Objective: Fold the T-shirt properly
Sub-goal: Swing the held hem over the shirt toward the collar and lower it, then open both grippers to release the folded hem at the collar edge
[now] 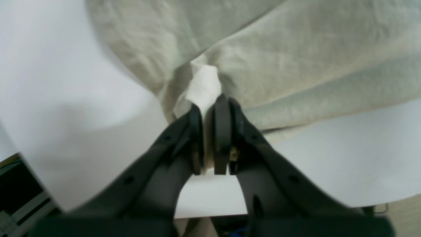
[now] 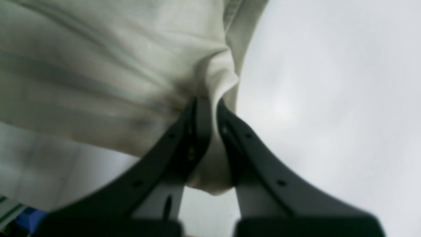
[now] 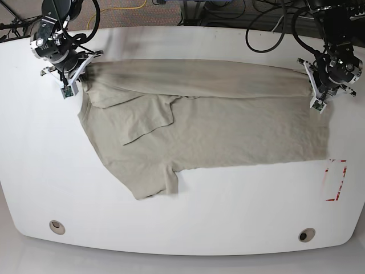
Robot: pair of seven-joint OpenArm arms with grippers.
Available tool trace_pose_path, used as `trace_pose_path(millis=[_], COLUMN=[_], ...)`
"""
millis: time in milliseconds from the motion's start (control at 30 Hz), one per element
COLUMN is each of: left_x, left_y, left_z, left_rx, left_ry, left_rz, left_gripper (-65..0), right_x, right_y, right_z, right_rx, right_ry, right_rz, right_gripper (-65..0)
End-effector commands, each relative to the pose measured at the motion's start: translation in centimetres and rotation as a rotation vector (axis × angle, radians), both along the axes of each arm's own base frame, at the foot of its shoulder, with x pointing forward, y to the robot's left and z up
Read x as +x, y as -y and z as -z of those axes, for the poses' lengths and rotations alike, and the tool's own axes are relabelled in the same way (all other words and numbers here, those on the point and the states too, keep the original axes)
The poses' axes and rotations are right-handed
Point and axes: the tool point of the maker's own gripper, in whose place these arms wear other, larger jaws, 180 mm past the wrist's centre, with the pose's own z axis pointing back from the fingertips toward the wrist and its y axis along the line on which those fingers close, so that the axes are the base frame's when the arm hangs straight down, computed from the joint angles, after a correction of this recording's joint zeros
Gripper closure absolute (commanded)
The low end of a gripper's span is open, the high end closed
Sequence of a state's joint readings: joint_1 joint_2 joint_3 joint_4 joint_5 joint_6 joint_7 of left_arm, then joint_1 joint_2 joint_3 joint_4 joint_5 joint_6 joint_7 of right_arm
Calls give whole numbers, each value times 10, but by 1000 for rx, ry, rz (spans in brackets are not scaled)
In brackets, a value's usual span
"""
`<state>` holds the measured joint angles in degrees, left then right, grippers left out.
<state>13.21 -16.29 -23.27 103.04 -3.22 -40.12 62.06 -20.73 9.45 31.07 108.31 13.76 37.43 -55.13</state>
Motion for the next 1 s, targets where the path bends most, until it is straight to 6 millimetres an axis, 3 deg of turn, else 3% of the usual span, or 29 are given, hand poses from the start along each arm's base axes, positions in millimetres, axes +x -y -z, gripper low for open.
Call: trace_pose_path(millis=[0, 467, 533, 633, 767, 833, 967], left_x=[6, -6, -7, -8, -14, -16, -18], left_y=[-6, -15, -16, -16, -21, -26, -28], left_z=[-9, -7, -6, -6, -5, -7, -7], left_rx=[24, 59, 61, 61, 76, 93, 102], left_ry=[24, -14, -18, -19, -44, -56, -71], left_rz=[2, 10, 10, 9, 5, 3, -2], left_gripper=[0, 0, -42, -154, -385, -465, -508], right_x=[0, -10, -13, -13, -14, -14, -11], right_y=[8, 4, 5, 4, 2, 1, -1], right_z=[-7, -1, 1, 1, 1, 0, -6], right_rx=[-33, -36, -36, -35, -31, -30, -30], right_ry=[12, -23, -31, -31, -32, -29, -7], right_rz=[-20, -46, -43, -46, -45, -50, -55], right_gripper=[0, -5, -30, -132, -357, -450, -556])
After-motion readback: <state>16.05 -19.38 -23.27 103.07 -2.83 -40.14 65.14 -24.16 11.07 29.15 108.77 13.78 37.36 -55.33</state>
